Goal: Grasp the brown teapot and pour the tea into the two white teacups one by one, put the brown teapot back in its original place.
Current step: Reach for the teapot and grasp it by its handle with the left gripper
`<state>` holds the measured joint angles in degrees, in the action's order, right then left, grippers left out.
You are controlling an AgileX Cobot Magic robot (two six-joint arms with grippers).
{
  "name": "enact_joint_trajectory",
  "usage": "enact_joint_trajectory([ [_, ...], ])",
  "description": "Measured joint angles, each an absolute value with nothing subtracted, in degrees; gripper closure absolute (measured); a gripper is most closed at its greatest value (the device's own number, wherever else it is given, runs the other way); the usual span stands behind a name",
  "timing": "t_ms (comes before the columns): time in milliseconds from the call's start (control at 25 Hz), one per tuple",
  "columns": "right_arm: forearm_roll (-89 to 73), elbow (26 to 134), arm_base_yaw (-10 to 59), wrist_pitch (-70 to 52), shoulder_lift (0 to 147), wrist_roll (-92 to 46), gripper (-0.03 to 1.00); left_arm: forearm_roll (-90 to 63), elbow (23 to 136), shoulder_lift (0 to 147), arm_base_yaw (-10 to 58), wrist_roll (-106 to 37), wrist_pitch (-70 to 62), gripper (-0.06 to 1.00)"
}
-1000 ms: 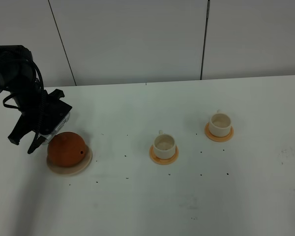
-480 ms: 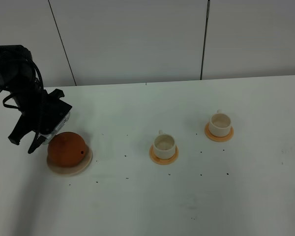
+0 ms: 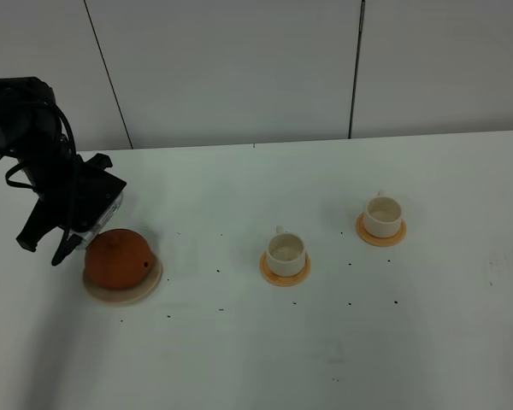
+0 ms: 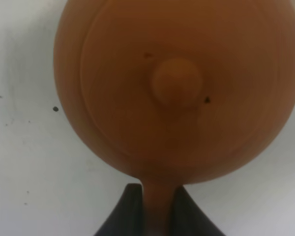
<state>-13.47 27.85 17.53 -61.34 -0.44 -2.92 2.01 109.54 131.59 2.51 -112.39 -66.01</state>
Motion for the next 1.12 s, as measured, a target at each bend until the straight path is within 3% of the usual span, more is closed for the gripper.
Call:
enact_joint_trajectory([
  [1120, -13.5, 27.8, 17.5, -61.3, -0.4, -2.9, 0.74, -4.5, 109.5, 127.9, 2.7, -109.5, -67.9, 0.77],
])
